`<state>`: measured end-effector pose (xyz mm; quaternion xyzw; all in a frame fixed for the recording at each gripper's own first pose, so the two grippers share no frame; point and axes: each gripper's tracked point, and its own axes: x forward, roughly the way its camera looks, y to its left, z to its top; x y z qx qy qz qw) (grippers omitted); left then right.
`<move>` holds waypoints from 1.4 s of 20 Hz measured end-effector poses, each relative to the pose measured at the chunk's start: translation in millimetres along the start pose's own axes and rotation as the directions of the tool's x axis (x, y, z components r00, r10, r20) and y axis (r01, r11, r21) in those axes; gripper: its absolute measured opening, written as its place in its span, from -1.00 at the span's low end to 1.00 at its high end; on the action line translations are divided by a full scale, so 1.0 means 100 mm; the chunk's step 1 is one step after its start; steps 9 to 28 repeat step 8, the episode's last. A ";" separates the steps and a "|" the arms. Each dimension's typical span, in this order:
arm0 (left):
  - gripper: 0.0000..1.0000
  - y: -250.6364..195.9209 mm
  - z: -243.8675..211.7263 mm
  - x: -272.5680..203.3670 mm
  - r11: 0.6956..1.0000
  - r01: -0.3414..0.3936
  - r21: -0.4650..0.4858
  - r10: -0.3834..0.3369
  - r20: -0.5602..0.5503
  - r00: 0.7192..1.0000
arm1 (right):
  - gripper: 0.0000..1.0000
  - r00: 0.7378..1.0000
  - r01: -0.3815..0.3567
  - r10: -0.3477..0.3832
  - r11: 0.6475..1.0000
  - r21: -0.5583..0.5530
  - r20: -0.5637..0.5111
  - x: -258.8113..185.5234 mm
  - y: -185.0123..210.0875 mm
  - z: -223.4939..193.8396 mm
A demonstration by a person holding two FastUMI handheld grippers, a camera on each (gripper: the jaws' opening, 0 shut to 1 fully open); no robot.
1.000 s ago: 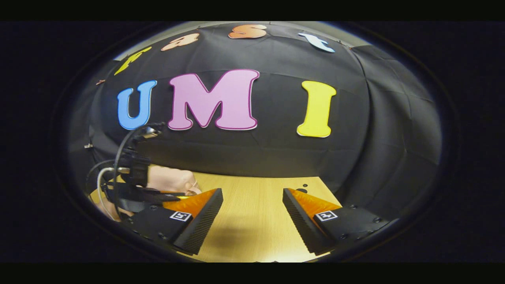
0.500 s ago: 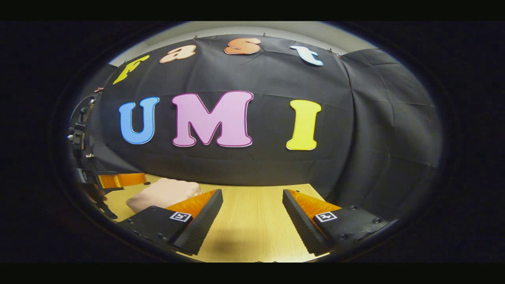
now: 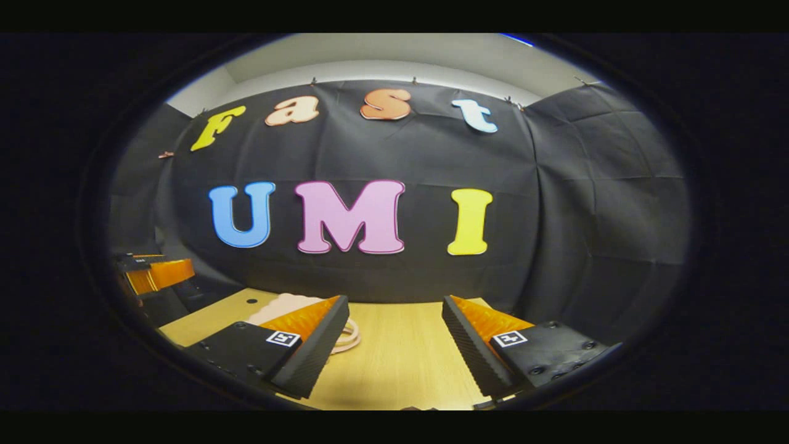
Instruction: First open the suitcase, pack the skin care products into it, and then close the suitcase.
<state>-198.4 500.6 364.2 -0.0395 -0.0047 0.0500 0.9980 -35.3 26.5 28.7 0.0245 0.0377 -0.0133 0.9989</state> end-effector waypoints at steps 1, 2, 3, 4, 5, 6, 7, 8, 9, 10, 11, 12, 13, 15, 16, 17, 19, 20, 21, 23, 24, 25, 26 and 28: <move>0.92 0.06 -0.01 -0.09 1.000 -0.005 -0.006 0.005 0.000 1.000 | 0.89 1.000 -0.001 0.001 1.000 -0.008 0.005 -0.08 0.03 0.00; 0.92 0.11 -0.03 -0.18 1.000 -0.013 -0.010 0.013 -0.008 1.000 | 0.89 1.000 -0.007 0.007 1.000 -0.011 -0.001 -0.16 0.08 -0.02; 0.92 0.18 -0.05 -0.25 1.000 -0.024 -0.015 0.024 -0.013 1.000 | 0.93 1.000 -0.019 0.019 1.000 -0.005 -0.013 -0.21 0.14 -0.03; 0.92 0.22 -0.06 -0.30 1.000 -0.027 -0.014 0.027 -0.016 1.000 | 0.93 0.999 -0.029 0.029 1.000 0.006 -0.017 -0.27 0.19 -0.01; 0.92 0.22 -0.05 -0.31 0.999 -0.034 -0.003 0.034 -0.014 0.999 | 0.90 0.999 -0.033 0.033 0.999 0.014 -0.012 -0.28 0.20 0.04; 0.92 0.25 -0.04 -0.31 0.999 -0.044 0.014 0.044 -0.008 0.999 | 0.94 0.999 -0.035 0.035 0.999 0.017 -0.001 -0.31 0.21 0.09; 0.93 0.27 -0.02 -0.33 0.999 -0.045 0.026 0.045 0.002 0.999 | 0.93 0.999 -0.041 0.041 0.999 0.012 0.014 -0.32 0.21 0.14; 0.92 0.25 0.02 -0.32 0.998 -0.043 0.036 0.043 0.010 0.999 | 0.93 0.998 -0.053 0.053 0.999 -0.004 0.026 -0.32 0.23 0.18; 0.92 0.25 0.02 -0.32 0.998 -0.043 0.036 0.043 0.010 0.999 | 0.93 0.998 -0.053 0.053 0.999 -0.004 0.026 -0.32 0.23 0.18; 0.92 0.25 0.02 -0.32 0.998 -0.043 0.036 0.043 0.010 0.999 | 0.93 0.998 -0.053 0.053 0.999 -0.004 0.026 -0.32 0.23 0.18; 0.92 0.25 0.02 -0.32 0.998 -0.043 0.036 0.043 0.010 0.999 | 0.93 0.998 -0.053 0.053 0.999 -0.004 0.026 -0.32 0.23 0.18; 0.92 0.25 0.02 -0.32 0.998 -0.043 0.036 0.043 0.010 0.999 | 0.93 0.998 -0.053 0.053 0.999 -0.004 0.026 -0.32 0.23 0.18; 0.92 0.25 0.02 -0.32 0.998 -0.043 0.036 0.043 0.010 0.999 | 0.93 0.998 -0.053 0.053 0.999 -0.004 0.026 -0.32 0.23 0.18; 0.92 0.25 0.02 -0.32 0.998 -0.043 0.036 0.043 0.010 0.999 | 0.93 0.998 -0.053 0.053 0.999 -0.004 0.026 -0.32 0.23 0.18; 0.92 0.25 0.02 -0.32 0.998 -0.043 0.036 0.043 0.010 0.999 | 0.93 0.998 -0.053 0.053 0.999 -0.004 0.026 -0.32 0.23 0.18; 0.92 0.25 0.02 -0.32 0.998 -0.043 0.036 0.043 0.010 0.999 | 0.93 0.998 -0.053 0.053 0.999 -0.004 0.026 -0.32 0.23 0.18; 0.92 0.25 0.02 -0.32 0.998 -0.043 0.036 0.043 0.010 0.999 | 0.93 0.998 -0.053 0.053 0.999 -0.004 0.026 -0.32 0.23 0.18; 0.92 0.25 0.02 -0.32 0.998 -0.043 0.036 0.043 0.010 0.999 | 0.93 0.998 -0.053 0.053 0.999 -0.004 0.026 -0.32 0.23 0.18; 0.92 0.25 0.02 -0.32 0.998 -0.043 0.036 0.043 0.010 0.999 | 0.93 0.998 -0.053 0.053 0.999 -0.004 0.026 -0.32 0.23 0.18; 0.92 0.25 0.02 -0.32 0.998 -0.043 0.036 0.043 0.010 0.999 | 0.93 0.998 -0.053 0.053 0.999 -0.004 0.026 -0.32 0.23 0.18; 0.92 0.25 0.02 -0.32 0.998 -0.043 0.036 0.043 0.010 0.999 | 0.93 0.998 -0.053 0.053 0.999 -0.004 0.026 -0.32 0.23 0.18; 0.92 0.25 0.02 -0.32 0.998 -0.043 0.036 0.043 0.010 0.999 | 0.93 0.998 -0.053 0.053 0.999 -0.004 0.026 -0.32 0.23 0.18; 0.92 0.25 0.02 -0.32 0.998 -0.043 0.036 0.043 0.010 0.999 | 0.93 0.998 -0.053 0.053 0.999 -0.004 0.026 -0.32 0.23 0.18; 0.92 0.25 0.02 -0.32 0.998 -0.043 0.036 0.043 0.010 0.999 | 0.93 0.998 -0.053 0.053 0.999 -0.004 0.026 -0.32 0.23 0.18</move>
